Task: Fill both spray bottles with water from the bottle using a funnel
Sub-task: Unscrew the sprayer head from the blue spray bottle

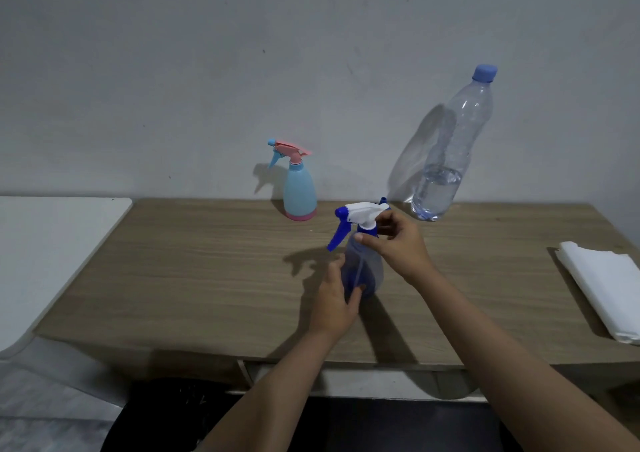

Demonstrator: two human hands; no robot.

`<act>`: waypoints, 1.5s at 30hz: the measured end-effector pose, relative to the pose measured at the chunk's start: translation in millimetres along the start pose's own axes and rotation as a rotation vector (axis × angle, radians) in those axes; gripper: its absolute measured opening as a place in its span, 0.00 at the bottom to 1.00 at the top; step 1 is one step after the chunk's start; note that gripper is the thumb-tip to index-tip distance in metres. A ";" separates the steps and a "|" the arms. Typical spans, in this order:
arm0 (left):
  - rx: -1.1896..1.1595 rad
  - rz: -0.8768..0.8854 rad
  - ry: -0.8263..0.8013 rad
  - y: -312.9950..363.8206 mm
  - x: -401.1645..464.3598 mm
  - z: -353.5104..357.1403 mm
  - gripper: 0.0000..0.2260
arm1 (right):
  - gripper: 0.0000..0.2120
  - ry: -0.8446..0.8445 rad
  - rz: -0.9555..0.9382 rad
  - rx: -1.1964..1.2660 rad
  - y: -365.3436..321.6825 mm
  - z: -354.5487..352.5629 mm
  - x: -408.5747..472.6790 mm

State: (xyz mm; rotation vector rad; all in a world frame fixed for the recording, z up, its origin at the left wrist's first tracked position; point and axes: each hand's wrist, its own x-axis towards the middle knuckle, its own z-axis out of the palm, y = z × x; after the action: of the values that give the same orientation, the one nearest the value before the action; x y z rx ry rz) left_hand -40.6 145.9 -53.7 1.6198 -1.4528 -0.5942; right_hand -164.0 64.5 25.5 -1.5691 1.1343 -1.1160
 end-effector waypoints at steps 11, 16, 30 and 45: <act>0.036 -0.002 -0.013 -4.7 0.7 1.9 0.19 | 0.18 -0.157 0.053 0.051 -4.4 -9.2 2.0; 0.067 -0.004 -0.020 -4.0 1.0 1.2 0.19 | 0.23 -0.024 0.046 0.042 -5.4 -2.4 0.3; 0.060 -0.005 -0.038 -2.5 1.1 -2.2 0.21 | 0.17 -0.045 -0.005 0.040 -12.5 -4.4 -4.4; 0.027 0.007 -0.042 -2.4 -1.0 -5.9 0.26 | 0.15 0.496 -0.229 0.316 -113.6 -58.4 31.1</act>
State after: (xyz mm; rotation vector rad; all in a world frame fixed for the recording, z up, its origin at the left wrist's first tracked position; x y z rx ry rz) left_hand -34.7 148.4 -52.8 1.6314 -1.5025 -0.6100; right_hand -194.0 48.7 152.5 -1.2259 1.0349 -1.8130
